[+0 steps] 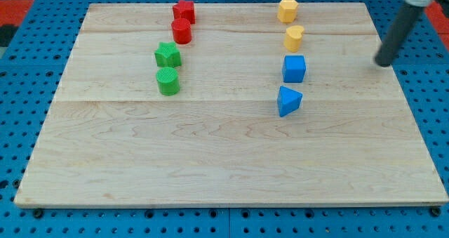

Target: Place the cube below the green circle

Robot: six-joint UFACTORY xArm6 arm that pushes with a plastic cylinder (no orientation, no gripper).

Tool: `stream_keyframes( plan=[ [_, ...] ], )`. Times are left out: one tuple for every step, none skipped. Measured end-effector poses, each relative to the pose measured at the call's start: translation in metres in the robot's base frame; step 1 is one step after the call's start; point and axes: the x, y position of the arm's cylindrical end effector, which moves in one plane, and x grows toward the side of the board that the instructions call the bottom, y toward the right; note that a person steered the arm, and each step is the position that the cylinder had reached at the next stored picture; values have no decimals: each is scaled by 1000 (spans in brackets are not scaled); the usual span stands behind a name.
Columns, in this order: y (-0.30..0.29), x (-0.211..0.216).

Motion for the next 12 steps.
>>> stream_keyframes(
  plan=[
    [-70, -4],
    [-117, 25],
    [-140, 25],
    [-146, 15],
    [-146, 10],
    [-144, 2],
    [-169, 13],
    [-169, 8],
    [-160, -5],
    [-160, -10],
    [-190, 21],
    [-189, 27]
  ],
)
